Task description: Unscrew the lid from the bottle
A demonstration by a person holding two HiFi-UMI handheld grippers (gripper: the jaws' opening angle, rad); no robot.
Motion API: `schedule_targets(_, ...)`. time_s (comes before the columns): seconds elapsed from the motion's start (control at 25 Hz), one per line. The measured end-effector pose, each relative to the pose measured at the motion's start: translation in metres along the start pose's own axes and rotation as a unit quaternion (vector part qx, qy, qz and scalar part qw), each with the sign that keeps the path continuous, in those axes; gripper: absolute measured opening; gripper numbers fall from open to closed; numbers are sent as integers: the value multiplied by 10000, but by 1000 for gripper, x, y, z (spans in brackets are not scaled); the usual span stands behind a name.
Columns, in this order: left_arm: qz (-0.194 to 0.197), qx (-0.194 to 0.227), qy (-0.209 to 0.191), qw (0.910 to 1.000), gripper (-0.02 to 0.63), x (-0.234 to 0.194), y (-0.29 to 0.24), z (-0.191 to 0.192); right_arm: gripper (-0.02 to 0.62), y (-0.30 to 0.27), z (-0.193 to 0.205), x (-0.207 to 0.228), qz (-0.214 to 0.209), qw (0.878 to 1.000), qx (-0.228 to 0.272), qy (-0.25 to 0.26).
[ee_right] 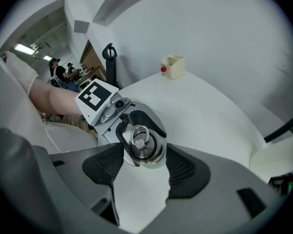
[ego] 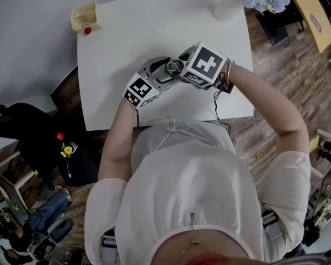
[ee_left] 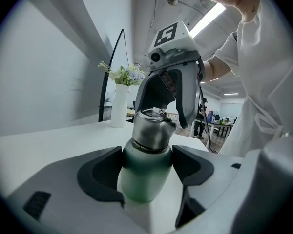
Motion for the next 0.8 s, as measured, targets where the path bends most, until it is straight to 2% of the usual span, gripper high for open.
schedule_targets(0.2,2,23,44,10000,342,1,0,0,250,-8,-1,-1,360,9986,224,-323)
schedule_targets(0.44,15,54,79,10000,342,0,0,1,249,-9,-3,1,306,9994,41,-139)
schedule_targets(0.56,25,53,81,10000,342,0,-1,1,247,-9,-3,2,168,9995,-194,209)
schedule_targets(0.64,24,53,80,10000,342,0,-2,1,247,-8,-3,2,59,9966,-546,620)
schedule_targets(0.8,-11,33,77,10000,342,0,-2,2,245,-10,-2,2,-500,9766,-1224,1695)
Point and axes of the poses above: the fingertips, and each gripper's own axes: y backward along the fingers, x to its right, z out of its underside, the point moved 6 cm from there along y, backward along the fingers, and after that the axes turned 15 degrees about -z, right-handed, at the moved point
